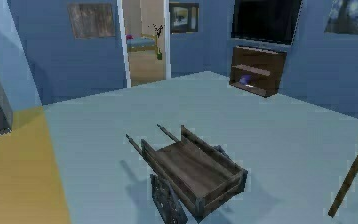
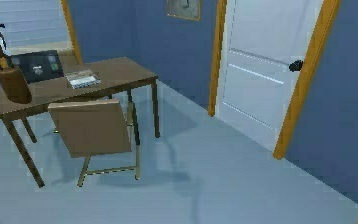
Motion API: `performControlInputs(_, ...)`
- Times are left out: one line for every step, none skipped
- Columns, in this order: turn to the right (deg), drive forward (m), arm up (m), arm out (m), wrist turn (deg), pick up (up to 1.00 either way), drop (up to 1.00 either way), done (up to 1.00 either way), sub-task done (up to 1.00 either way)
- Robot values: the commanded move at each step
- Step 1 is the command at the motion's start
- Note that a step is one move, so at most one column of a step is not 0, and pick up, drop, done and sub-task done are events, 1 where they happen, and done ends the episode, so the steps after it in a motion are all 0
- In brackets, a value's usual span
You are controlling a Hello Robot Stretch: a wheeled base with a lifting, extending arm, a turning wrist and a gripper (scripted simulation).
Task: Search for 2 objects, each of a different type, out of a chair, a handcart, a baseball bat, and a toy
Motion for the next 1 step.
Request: performControlInputs(45.0,0.0,0.0,0.0,0.0,0.0,0.0,0.0,0.0)
